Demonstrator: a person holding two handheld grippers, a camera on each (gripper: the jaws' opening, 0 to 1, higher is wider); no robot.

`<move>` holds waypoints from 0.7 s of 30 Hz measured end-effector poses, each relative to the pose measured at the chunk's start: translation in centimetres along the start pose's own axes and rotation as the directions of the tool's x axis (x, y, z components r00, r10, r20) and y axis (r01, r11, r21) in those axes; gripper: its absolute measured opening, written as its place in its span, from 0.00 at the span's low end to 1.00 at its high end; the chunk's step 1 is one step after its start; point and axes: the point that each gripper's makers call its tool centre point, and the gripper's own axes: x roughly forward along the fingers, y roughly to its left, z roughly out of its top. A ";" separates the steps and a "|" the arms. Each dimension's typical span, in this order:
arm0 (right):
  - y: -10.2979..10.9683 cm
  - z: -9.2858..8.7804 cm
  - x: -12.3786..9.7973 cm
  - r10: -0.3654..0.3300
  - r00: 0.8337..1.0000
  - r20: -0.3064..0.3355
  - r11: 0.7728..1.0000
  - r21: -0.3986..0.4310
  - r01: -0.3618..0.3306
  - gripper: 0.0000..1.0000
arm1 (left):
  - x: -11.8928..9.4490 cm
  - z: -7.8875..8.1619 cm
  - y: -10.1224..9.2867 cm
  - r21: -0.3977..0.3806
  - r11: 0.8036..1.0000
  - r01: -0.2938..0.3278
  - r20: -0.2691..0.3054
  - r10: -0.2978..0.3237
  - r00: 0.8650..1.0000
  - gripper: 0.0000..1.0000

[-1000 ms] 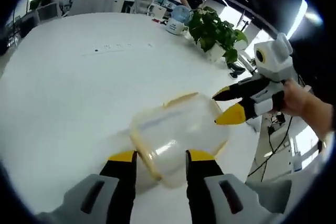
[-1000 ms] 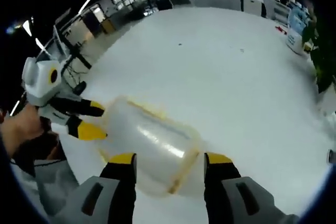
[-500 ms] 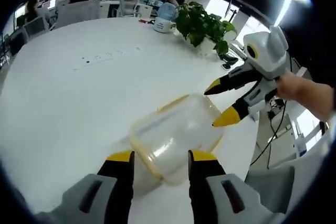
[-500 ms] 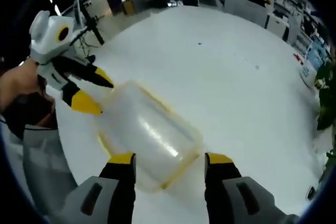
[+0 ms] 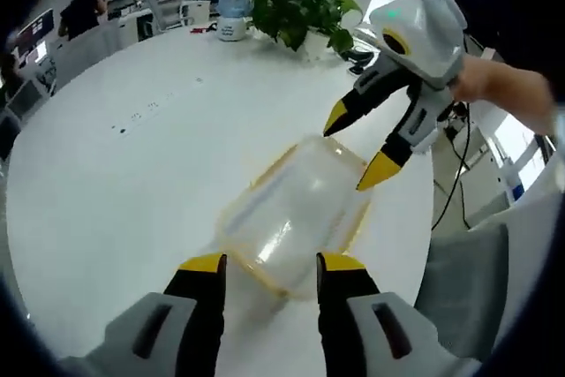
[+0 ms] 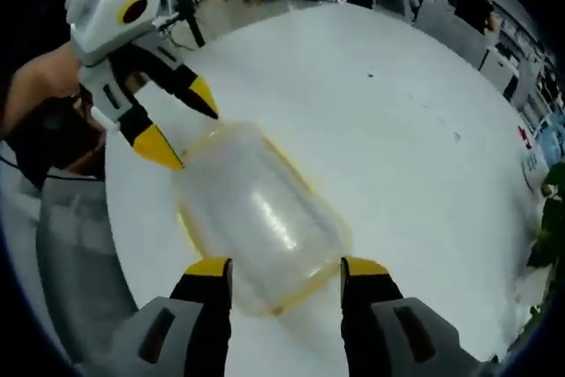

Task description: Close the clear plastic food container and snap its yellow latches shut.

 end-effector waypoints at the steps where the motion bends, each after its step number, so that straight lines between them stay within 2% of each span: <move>1: 0.1 0.0 -0.1 0.000 1.000 0.000 1.000 -0.005 0.000 0.48 | 0.0 0.0 0.0 0.014 1.000 -0.001 -0.009 0.001 1.000 0.41; 11: 0.2 0.2 -0.5 0.008 1.000 -0.025 0.997 -0.077 -0.010 0.48 | 0.1 0.2 -0.2 0.155 0.988 0.005 -0.067 0.005 0.998 0.42; 21: 0.2 0.7 -0.8 0.009 0.999 -0.044 0.987 -0.162 -0.016 0.48 | 0.0 0.4 -0.7 0.244 0.969 0.040 -0.095 -0.017 0.995 0.42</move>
